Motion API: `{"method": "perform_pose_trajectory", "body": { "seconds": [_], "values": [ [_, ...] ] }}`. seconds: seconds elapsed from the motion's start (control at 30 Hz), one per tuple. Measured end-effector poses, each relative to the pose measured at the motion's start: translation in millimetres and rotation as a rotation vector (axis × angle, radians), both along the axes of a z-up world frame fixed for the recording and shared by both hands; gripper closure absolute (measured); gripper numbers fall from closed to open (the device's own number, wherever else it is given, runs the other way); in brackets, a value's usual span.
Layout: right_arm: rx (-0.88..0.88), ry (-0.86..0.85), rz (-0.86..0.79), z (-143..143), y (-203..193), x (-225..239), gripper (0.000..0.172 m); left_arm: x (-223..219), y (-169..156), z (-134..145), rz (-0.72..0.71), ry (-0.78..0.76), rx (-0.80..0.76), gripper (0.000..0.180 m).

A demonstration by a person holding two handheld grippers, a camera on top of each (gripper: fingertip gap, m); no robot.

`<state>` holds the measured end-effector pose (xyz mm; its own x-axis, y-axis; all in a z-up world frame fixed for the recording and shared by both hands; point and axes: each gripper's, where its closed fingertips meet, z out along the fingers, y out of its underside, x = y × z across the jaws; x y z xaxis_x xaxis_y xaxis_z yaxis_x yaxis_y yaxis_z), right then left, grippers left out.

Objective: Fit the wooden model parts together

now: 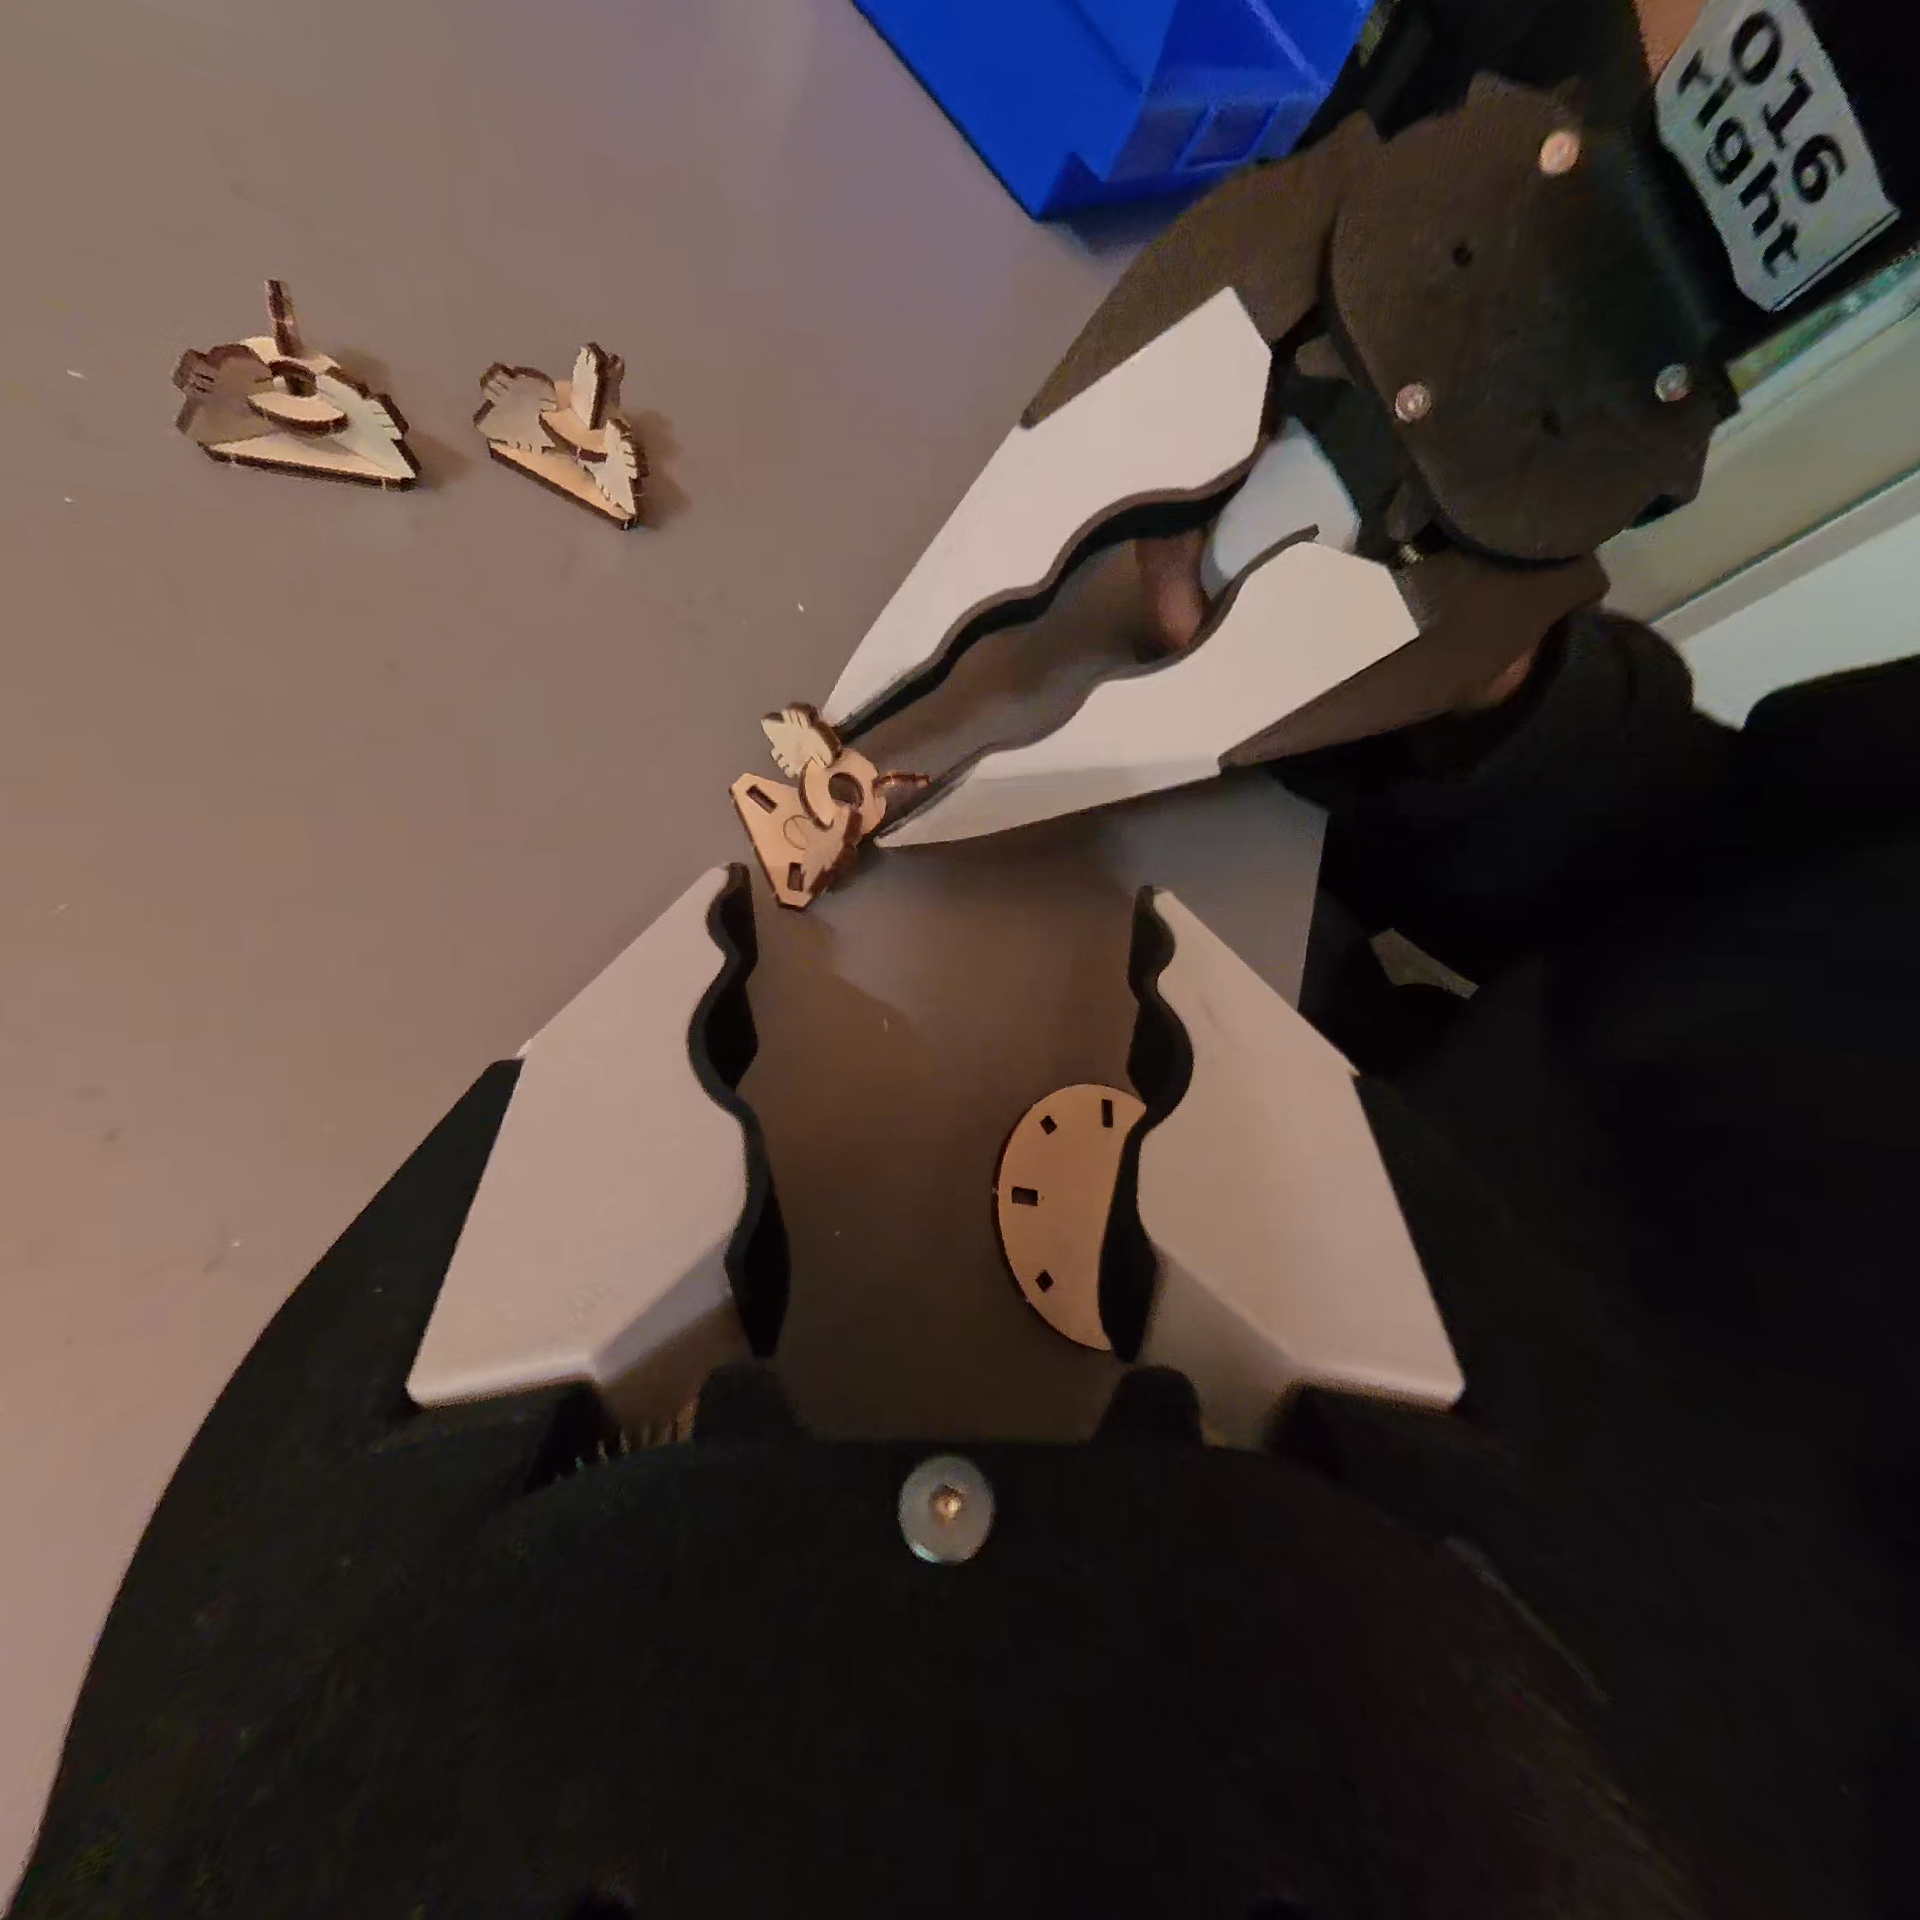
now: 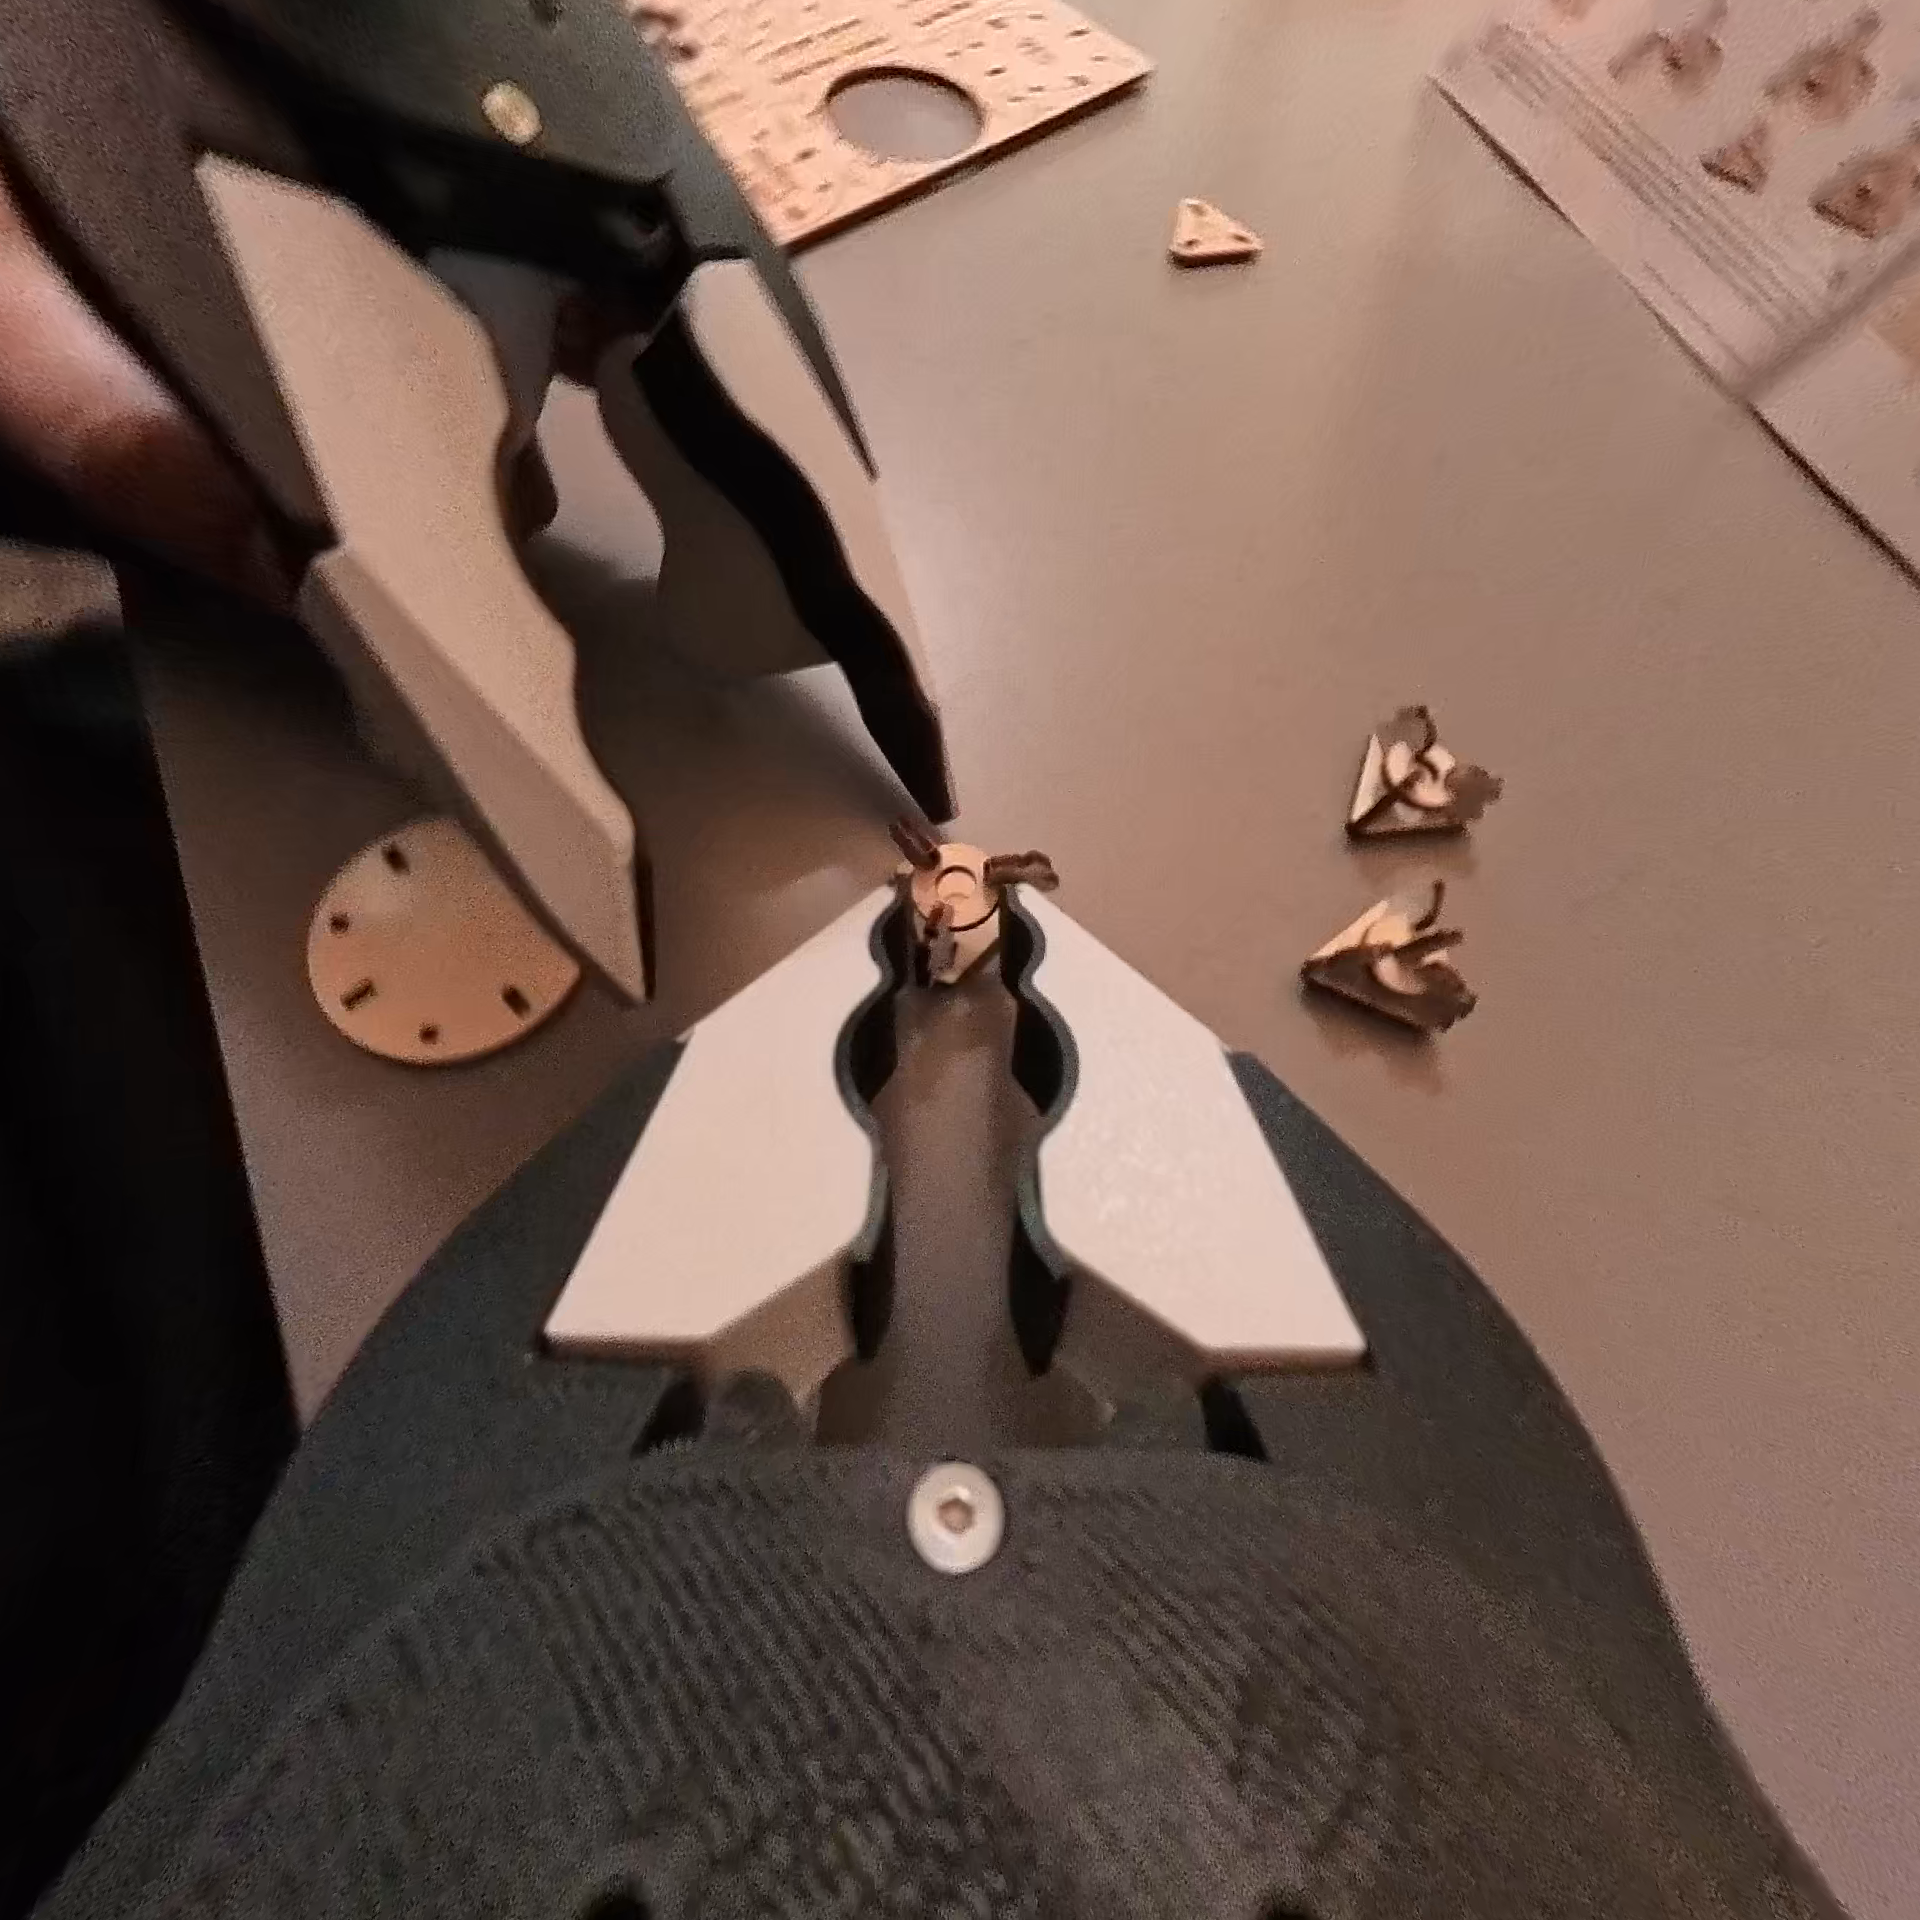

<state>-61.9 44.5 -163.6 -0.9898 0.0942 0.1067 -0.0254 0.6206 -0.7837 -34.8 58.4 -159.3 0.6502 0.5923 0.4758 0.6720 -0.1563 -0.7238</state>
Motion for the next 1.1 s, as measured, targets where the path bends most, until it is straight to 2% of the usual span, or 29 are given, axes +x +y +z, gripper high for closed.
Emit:
{"method": "perform_pose_trajectory", "body": {
  "seconds": [0.1,0.23,0.33,0.7,1.1],
  "values": [
    [0.058,0.025,0.085,-5.3,4.9,-6.8,0.157,-2.0,-1.6,-1.9,0.020,0.015,-0.032,0.110],
    [-0.021,-0.152,0.184,3.6,-0.6,-0.2,0.157,-4.5,-4.7,-0.3,0.049,0.040,-0.042,0.112],
    [-0.050,-0.215,0.185,7.4,-3.3,-1.6,0.157,-7.0,-8.6,2.8,0.077,0.045,-0.018,0.112],
    [-0.038,-0.143,0.163,5.7,-2.4,1.1,0.157,-7.6,-12.5,12.5,0.067,-0.053,0.184,0.112],
    [-0.027,-0.146,0.158,0.4,-2.5,-0.5,0.157,-7.7,-13.6,15.3,0.059,-0.092,0.253,0.113]
  ]
}}
